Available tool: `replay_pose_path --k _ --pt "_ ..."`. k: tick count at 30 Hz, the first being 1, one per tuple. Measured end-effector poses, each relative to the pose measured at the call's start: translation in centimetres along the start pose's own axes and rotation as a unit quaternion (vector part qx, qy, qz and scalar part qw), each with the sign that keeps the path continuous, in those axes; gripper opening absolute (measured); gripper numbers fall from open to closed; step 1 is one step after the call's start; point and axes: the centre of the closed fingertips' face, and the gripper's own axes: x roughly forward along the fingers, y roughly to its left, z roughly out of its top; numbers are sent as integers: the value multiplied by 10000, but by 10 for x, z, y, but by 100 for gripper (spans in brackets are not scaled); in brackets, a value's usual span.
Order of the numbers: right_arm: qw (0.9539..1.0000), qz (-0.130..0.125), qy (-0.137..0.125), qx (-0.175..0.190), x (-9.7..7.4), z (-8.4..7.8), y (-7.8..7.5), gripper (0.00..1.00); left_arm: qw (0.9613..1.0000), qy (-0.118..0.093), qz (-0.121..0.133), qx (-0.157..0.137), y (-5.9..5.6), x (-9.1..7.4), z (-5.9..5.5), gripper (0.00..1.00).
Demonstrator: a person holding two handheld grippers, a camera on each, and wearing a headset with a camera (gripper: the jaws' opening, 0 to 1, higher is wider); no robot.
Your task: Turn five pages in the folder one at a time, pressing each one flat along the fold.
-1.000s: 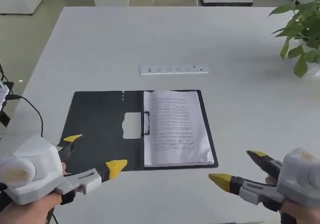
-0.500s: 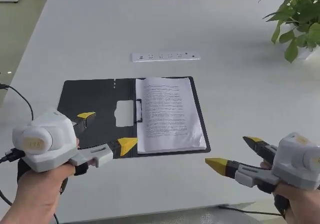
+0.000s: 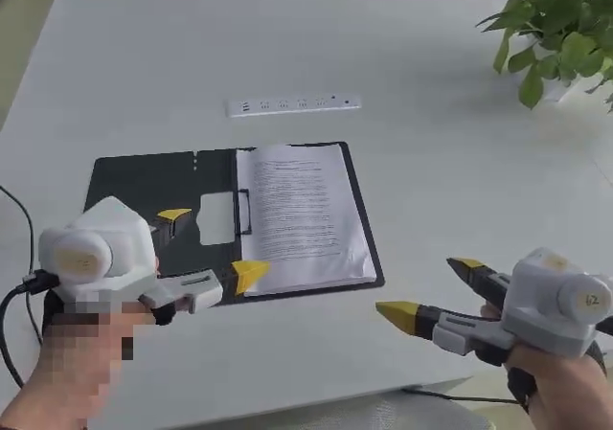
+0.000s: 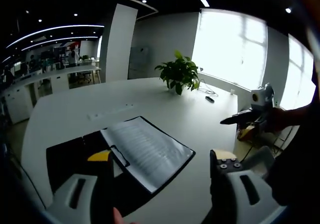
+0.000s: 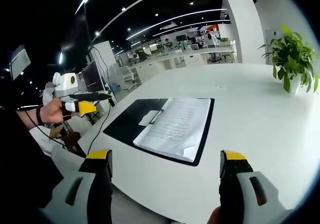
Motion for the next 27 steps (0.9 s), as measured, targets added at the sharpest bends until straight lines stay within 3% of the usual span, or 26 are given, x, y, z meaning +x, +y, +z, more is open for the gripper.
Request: replay_pose_path --k 7,15,22,27 --pt "10000 -6 -6 43 1 1 -3 88 9992 131 -293 239 -11 23 5 78" --pt "10000 5 -13 64 1 3 -7 88 9953 390 -623 630 -20 51 8 78" --pt "10000 -5 -9 92 0 0 -15 88 9929 460 -859 690 -29 84 13 78" --pt "9999 19 105 -5 2 -3 -19 88 9910 565 -952 760 -37 115 6 79"
